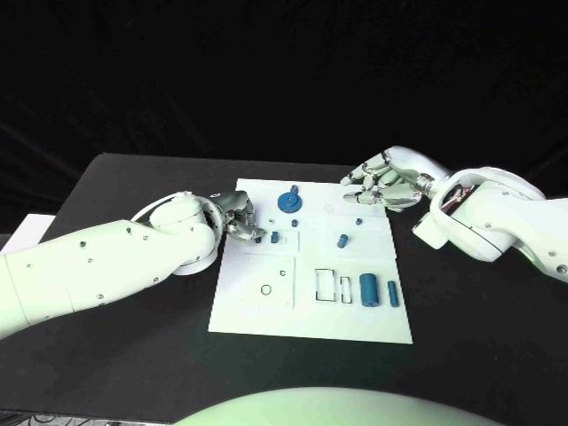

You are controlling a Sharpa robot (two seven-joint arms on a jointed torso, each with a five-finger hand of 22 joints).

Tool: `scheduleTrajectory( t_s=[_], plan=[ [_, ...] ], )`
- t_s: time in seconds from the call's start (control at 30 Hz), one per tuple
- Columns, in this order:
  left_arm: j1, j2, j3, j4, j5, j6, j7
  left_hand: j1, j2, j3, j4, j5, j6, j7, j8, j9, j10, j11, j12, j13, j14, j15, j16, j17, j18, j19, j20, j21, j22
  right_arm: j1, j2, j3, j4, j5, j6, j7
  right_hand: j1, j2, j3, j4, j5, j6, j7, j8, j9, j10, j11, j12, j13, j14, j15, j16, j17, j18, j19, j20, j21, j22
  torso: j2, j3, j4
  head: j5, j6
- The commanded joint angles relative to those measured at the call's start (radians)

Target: Assemble the parts on the task board

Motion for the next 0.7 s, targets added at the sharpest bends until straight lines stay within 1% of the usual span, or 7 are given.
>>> scheduleTrajectory(
  t_s=[0.03, 0.27, 0.47, 0.7],
  plan=[
    [-0.001, 0.001, 0.0, 0.004, -0.031, 0.04, 0.007, 0.02, 0.004, 0.076, -0.08, 0.006, 0.018, -0.021, 0.003, 0.002, 0.005, -0.001, 0.001, 0.001, 0.105, -0.006, 0.002, 0.263, -0.018, 0.048, -0.006, 0.003, 0.131, -0.001, 0.0, 0.0, 0.001, -0.002, 0.009, 0.01, -0.006, 0.008, 0.002, 0.006, 0.004, -0.001, 0.002, 0.003, -0.001, -0.005, 0.0, -0.001, -0.001, 0.036, -0.004, -0.006, -0.001, 0.013, -0.002, 0.0, -0.003, -0.001, -0.001, 0.0001, 0.0009, 0.0, -0.001],
    [-0.001, -0.001, 0.0, 0.006, -0.029, 0.076, 0.005, 0.021, 0.002, 0.076, -0.082, 0.006, 0.019, -0.021, 0.003, 0.001, 0.006, -0.001, 0.001, 0.002, 0.105, -0.006, 0.002, 0.263, -0.019, 0.049, -0.006, 0.005, 0.133, -0.001, 0.0, 0.0, 0.001, -0.002, 0.01, 0.011, -0.006, 0.008, 0.002, 0.006, 0.004, -0.001, 0.002, 0.003, -0.001, -0.005, 0.0, -0.001, -0.001, 0.036, -0.004, -0.006, -0.001, 0.013, -0.002, 0.0, -0.003, -0.001, 0.0, 0.0003, 0.0004, 0.0, -0.002],
    [-0.001, -0.002, 0.0, 0.007, -0.027, 0.089, 0.003, 0.021, 0.002, 0.076, -0.082, 0.006, 0.019, -0.021, 0.003, 0.001, 0.006, -0.001, 0.001, 0.002, 0.105, -0.006, 0.002, 0.263, -0.019, 0.049, -0.006, 0.005, 0.133, -0.001, -0.001, 0.0, 0.001, -0.002, 0.011, 0.011, -0.006, 0.008, 0.002, 0.006, 0.004, -0.001, 0.002, 0.003, -0.001, -0.005, 0.0, -0.001, -0.001, 0.036, -0.004, -0.006, -0.001, 0.013, -0.002, 0.0, -0.003, -0.001, 0.0, 0.0001, 0.0002, 0.0, -0.004],
    [-0.001, -0.003, 0.0, 0.007, -0.026, 0.093, -0.001, 0.021, 0.002, 0.076, -0.082, 0.006, 0.019, -0.021, 0.003, 0.001, 0.006, -0.001, 0.001, 0.002, 0.105, -0.006, 0.002, 0.263, -0.019, 0.049, -0.006, 0.005, 0.133, -0.001, -0.001, 0.0, 0.001, -0.002, 0.011, 0.012, -0.006, 0.009, 0.002, 0.007, 0.005, -0.001, 0.002, 0.004, -0.001, -0.005, 0.0, -0.001, -0.001, 0.036, -0.004, -0.006, -0.001, 0.012, -0.002, 0.0, -0.003, 0.0, 0.0, 0.0004, 0.0008, 0.0, -0.004]
  ],
)
